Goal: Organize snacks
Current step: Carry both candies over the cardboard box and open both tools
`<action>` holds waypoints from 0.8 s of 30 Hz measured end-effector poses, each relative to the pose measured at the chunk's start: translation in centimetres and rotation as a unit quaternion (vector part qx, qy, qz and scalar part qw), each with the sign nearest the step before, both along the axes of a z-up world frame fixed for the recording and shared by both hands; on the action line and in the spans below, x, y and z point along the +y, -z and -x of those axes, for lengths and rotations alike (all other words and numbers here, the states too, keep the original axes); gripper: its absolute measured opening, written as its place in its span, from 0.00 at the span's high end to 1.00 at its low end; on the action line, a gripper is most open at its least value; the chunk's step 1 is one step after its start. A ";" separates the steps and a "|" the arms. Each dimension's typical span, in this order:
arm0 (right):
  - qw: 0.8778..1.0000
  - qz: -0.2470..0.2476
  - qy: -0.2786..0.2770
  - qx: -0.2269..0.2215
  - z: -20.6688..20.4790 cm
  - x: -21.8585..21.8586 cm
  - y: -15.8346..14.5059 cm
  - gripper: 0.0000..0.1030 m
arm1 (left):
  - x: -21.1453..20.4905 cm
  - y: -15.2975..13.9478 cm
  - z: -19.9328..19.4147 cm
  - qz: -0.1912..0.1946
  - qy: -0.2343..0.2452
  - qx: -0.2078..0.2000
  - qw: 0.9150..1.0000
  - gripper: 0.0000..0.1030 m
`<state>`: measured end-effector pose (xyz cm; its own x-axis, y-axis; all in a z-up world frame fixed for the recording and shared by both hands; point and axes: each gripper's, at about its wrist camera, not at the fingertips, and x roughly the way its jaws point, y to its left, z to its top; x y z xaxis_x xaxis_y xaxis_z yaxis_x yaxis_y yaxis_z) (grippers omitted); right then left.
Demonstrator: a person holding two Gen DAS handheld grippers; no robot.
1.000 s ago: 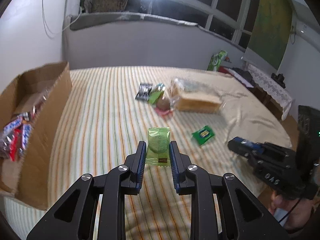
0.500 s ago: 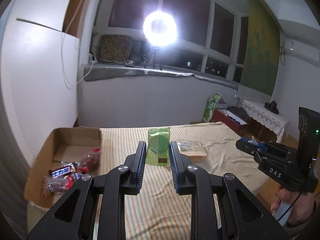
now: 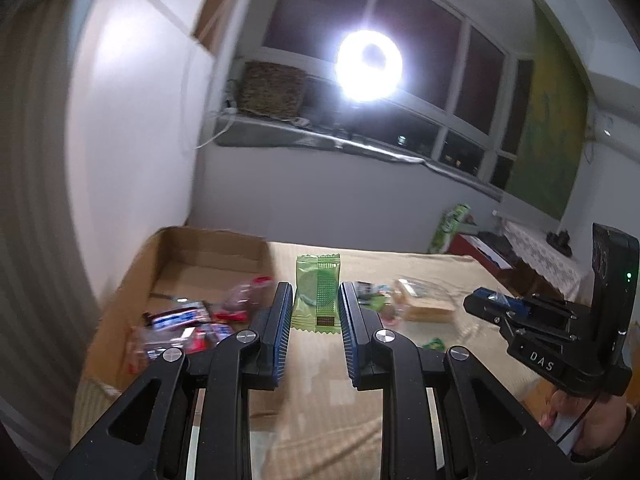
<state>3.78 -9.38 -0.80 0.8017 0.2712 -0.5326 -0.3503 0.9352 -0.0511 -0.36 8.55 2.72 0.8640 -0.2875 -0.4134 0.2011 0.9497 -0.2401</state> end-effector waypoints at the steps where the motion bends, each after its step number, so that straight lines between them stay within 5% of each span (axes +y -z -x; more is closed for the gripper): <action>1: 1.000 0.002 -0.012 0.002 -0.5 1.4 0.1 0.86 | 1.0 0.3 -0.1 0.002 -0.009 0.001 1.000 0.79; 12: 0.992 0.000 -0.123 -0.011 -1.7 12.0 -0.5 0.86 | 9.1 1.1 1.2 -0.004 -0.104 0.011 0.995 0.79; 24: 0.990 -0.011 -0.139 -0.023 -2.6 13.2 -1.5 0.86 | 8.0 0.0 0.9 -0.017 -0.088 -0.004 0.996 0.79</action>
<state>6.40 3.79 0.72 0.7175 0.4961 -0.4891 -0.5926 0.8037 -0.0541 -1.30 16.51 2.71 0.9032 -0.1181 -0.4126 0.0332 0.9778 -0.2070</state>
